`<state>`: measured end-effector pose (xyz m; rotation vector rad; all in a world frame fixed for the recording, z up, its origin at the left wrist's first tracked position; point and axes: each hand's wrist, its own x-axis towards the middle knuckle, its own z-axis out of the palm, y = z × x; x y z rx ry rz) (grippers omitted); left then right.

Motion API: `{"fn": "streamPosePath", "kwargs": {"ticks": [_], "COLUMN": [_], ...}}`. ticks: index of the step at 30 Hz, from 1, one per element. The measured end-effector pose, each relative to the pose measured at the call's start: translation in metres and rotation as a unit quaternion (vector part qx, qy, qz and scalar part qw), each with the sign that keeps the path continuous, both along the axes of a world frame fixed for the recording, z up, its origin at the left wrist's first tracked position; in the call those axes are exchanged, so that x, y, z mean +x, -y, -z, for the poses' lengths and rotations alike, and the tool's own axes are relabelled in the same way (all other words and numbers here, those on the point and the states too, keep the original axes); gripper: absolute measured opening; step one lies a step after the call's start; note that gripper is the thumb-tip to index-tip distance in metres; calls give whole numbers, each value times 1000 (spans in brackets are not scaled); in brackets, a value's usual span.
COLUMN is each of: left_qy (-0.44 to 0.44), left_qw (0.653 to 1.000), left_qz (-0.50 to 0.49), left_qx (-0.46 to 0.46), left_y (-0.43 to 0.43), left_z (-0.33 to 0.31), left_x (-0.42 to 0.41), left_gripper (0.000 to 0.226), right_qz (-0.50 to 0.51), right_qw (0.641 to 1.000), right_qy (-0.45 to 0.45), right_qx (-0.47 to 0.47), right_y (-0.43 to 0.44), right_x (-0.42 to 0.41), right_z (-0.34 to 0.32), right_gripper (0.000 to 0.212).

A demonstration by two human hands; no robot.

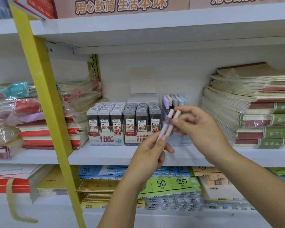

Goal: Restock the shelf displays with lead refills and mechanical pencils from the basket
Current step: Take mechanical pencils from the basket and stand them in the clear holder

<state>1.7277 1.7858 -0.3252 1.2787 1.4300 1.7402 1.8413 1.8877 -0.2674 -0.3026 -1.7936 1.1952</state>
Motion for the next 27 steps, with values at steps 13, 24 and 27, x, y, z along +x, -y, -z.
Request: {"fn": "streamPosePath", "kwargs": {"ticks": [13,24,27], "left_qy": [-39,-27,-29], "left_qw": [989,992,992], "left_qz": [-138,-124,-121], "left_qx": [-20,-21,-19], "left_y": [-3,-5,-4], "left_z": [2,8,8], "left_x": [-13,-19,-20], "left_gripper": [26,26,24], "right_qz": [161,205,273], "right_qw": [946,919,871], "right_qy": [94,146,145], "right_qx": [265,303,382], "right_y": [-41,-43,-47], "right_x": [-5,-16,-22], "right_z": [-43,-34,-31], "right_gripper": [18,25,20]}}
